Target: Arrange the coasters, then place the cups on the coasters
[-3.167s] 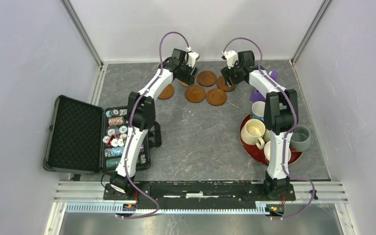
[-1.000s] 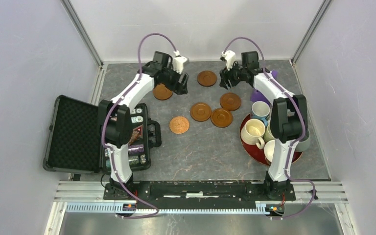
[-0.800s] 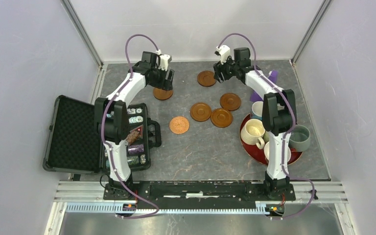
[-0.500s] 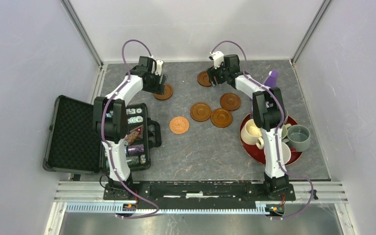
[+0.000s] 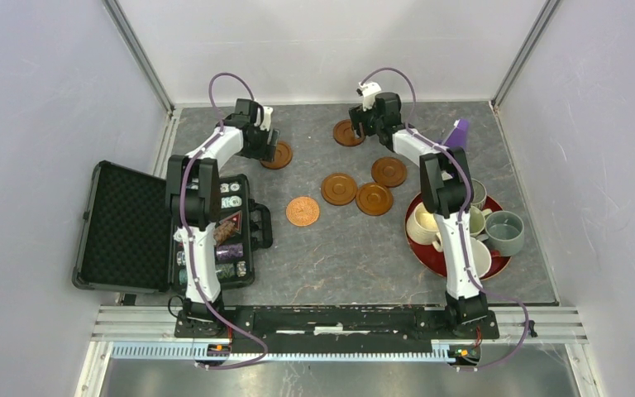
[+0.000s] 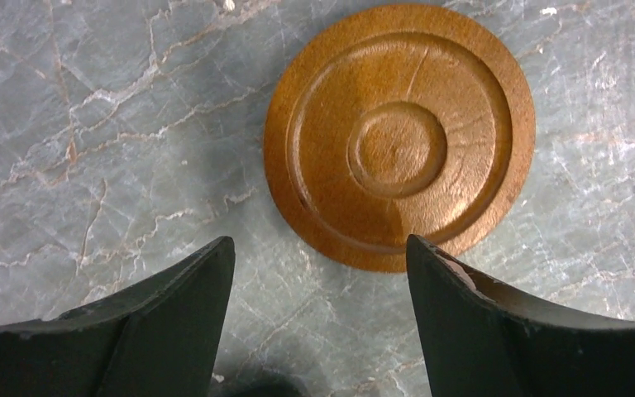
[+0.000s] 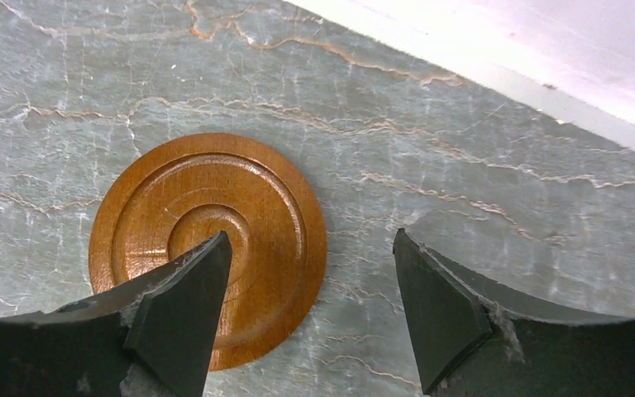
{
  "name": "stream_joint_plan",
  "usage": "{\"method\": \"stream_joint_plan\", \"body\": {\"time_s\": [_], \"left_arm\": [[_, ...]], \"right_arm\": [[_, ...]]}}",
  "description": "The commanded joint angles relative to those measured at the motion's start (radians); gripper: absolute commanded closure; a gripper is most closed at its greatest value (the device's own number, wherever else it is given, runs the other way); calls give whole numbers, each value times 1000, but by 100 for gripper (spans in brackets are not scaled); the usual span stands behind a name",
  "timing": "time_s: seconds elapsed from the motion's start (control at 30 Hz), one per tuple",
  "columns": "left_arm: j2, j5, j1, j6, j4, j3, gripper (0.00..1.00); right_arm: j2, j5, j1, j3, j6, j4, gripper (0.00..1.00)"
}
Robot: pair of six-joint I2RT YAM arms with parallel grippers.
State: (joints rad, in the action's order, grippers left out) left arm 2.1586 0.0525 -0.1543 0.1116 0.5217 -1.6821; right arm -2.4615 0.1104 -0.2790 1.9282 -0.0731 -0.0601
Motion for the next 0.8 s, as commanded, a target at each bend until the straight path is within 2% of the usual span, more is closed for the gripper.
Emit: {"method": "stream_joint_plan", "body": {"time_s": [0.0, 0.27, 0.53, 0.77], "left_arm": [[40, 13, 1, -2, -8, -77, 19], [139, -6, -26, 12, 33, -212, 32], [223, -34, -91, 65, 92, -334, 44], [287, -47, -139, 143, 155, -448, 47]], "right_arm": [[-47, -24, -23, 54, 18, -33, 22], [-43, -83, -29, 45, -13, 126, 30], [60, -47, -16, -116, -30, 191, 39], [118, -10, -6, -198, -17, 219, 41]]}}
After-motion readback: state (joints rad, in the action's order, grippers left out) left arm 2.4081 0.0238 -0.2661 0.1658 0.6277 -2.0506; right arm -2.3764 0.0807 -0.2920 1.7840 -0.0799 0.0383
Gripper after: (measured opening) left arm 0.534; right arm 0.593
